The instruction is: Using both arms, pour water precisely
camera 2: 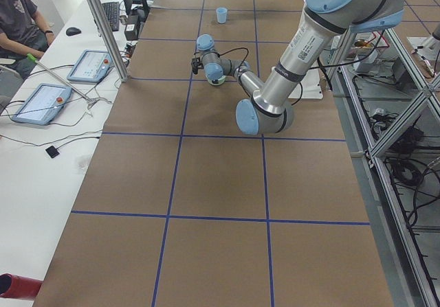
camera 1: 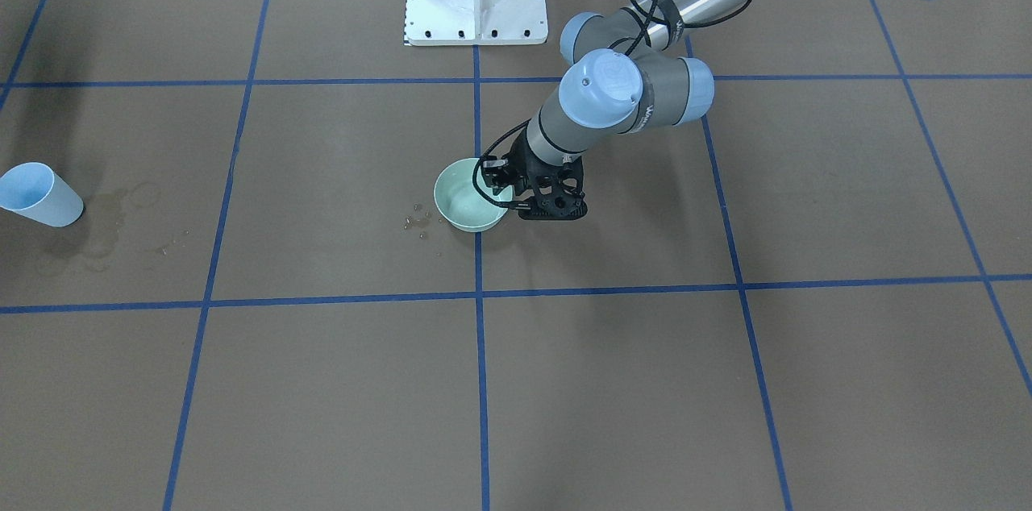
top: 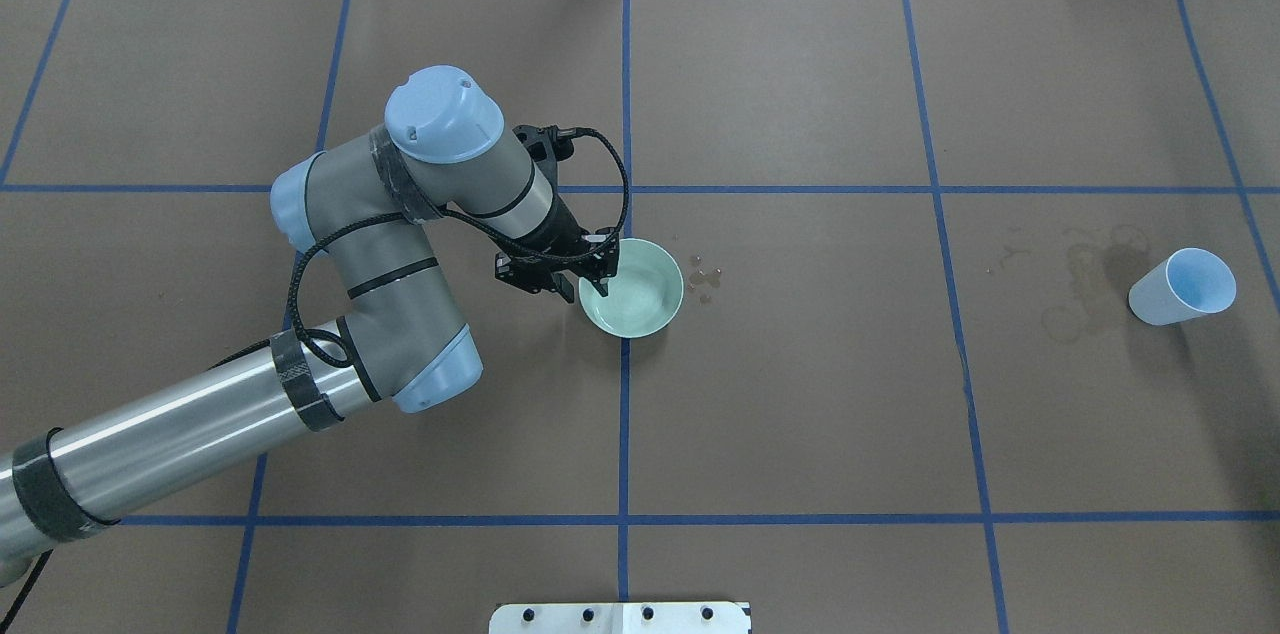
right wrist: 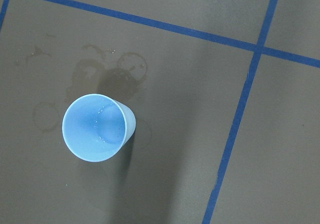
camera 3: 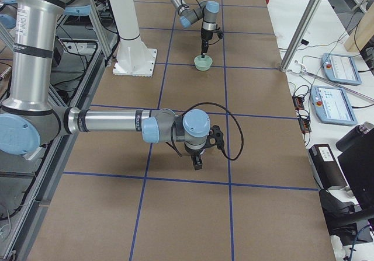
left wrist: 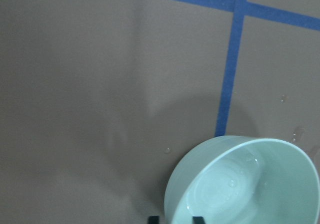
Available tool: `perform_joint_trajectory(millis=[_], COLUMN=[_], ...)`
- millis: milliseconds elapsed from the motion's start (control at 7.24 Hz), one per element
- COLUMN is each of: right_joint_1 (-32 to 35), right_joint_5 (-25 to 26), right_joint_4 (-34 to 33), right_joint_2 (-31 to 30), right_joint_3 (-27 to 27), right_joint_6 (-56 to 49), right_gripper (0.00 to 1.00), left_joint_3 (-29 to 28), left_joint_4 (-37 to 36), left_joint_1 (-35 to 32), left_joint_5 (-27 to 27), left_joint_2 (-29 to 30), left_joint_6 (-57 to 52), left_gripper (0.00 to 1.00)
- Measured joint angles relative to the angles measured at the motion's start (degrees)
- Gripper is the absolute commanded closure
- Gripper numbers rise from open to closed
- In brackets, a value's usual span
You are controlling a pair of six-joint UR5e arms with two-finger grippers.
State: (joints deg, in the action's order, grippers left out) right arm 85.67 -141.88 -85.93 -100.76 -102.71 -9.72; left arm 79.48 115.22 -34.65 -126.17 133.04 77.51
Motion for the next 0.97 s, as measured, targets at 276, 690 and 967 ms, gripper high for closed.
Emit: perform_joint_trajectory(millis=[276,690,967], right_joint_1=[-2.06,-5.04,-5.54], right_joint_5=[0.6,3.42,3.65], right_joint_4=[7.92,32.34,47.04], right_joint_2=[-0.21,-4.22,-5.58], right_joint_3=[0.32,1.91,5.36], right_joint_6=[1.66,2.75,8.47], right_gripper=[0.0,0.0,0.01], left_joint_3=[3.84,5.94,6.02], left_joint_4=[-0.51,-0.77,-0.84], left_joint_1=[-1.31,-3.32,-3.88], left_joint_5=[0.04,-0.03,-0.03], left_joint_2=[-0.1,-0.25,-0.37], left_joint_6=[0.16,0.27,0.27], left_gripper=[0.12,0.12,0.12])
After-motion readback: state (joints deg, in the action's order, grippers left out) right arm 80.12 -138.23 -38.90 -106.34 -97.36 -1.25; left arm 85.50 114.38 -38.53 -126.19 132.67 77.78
